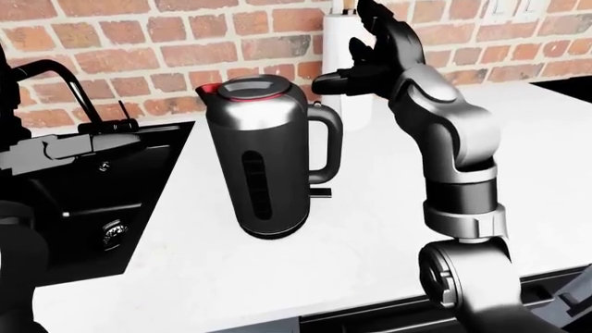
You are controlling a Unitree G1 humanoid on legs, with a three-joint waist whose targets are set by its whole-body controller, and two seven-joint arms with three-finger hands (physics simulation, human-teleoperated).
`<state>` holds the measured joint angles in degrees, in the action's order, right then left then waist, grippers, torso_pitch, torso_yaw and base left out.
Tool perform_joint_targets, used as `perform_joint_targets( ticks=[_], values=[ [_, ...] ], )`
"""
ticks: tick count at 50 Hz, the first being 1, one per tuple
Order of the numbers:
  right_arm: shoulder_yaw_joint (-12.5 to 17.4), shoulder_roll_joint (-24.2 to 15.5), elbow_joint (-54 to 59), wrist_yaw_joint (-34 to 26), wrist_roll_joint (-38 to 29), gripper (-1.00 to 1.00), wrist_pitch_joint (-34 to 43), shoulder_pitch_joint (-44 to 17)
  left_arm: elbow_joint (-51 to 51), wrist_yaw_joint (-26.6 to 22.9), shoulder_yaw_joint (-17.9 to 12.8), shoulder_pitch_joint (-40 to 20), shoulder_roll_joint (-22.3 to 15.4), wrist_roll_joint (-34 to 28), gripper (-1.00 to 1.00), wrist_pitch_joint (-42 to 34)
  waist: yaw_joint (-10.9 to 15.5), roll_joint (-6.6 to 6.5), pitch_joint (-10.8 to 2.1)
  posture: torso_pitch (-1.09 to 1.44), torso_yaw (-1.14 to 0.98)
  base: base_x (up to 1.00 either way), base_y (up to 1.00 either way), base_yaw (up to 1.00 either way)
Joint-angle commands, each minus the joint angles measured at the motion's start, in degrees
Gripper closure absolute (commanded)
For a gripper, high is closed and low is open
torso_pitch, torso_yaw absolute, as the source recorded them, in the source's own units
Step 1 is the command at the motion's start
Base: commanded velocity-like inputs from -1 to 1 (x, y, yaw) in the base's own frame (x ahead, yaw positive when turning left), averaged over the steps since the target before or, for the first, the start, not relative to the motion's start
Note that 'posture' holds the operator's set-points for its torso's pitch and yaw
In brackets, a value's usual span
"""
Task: Press the button to open the lid of the electric kettle.
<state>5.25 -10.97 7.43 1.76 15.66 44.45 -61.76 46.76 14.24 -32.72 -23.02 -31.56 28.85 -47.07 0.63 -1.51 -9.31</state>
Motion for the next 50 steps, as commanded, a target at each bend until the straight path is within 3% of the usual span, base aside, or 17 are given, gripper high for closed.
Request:
perform_joint_targets(
  ticks=[1, 50],
  values=[
    [0.62, -0.55, -1.32, 0.09, -0.17, -1.0, -2.1, -2.38, 0.73, 0.1, -0.51, -1.16, -0.93, -0.12, -1.0, 1.32, 0.0, -0.23, -0.9, -0.25, 0.0, 0.0, 0.0, 0.0],
    [-0.83, 1.3, -3.05, -1.38, -4.29, -1.0, -3.43, 1.69, 1.0, 0.83, -1.19, -1.12, -1.61, 1.28, -1.0, 1.06, -0.04, -0.3, -1.01, -0.25, 0.0, 0.0, 0.0, 0.0]
  ],
)
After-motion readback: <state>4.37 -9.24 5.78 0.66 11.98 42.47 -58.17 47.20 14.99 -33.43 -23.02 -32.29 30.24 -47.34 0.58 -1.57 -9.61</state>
